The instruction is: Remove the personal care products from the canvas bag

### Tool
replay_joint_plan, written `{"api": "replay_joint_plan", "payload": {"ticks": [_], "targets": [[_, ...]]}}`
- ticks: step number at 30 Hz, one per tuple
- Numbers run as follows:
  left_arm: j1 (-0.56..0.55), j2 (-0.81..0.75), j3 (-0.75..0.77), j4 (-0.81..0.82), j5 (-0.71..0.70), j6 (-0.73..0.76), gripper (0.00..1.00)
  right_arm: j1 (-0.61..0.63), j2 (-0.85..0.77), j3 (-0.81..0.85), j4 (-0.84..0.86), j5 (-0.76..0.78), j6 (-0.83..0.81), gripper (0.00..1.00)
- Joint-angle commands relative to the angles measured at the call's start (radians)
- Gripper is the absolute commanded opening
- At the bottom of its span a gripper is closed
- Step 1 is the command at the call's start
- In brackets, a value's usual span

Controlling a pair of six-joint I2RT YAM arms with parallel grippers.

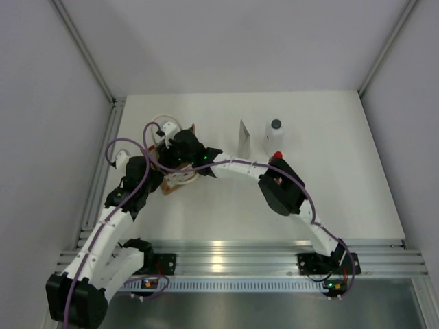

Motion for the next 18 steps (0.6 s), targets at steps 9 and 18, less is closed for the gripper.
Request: {"api": "replay_joint_plan", "payload": {"ticks": [9,18], "targets": [[0.001,0.003,0.01,0.038,-0.024,0.01,0.0,0.016,-0.238,-0.061,0.162,0.045,-0.056,0.0],[0.001,0.004,0.008,0.038,-0.031,0.01,0.0,0.017,-0.313,-0.09,0.16,0.044,-0.069,0.0]]}}
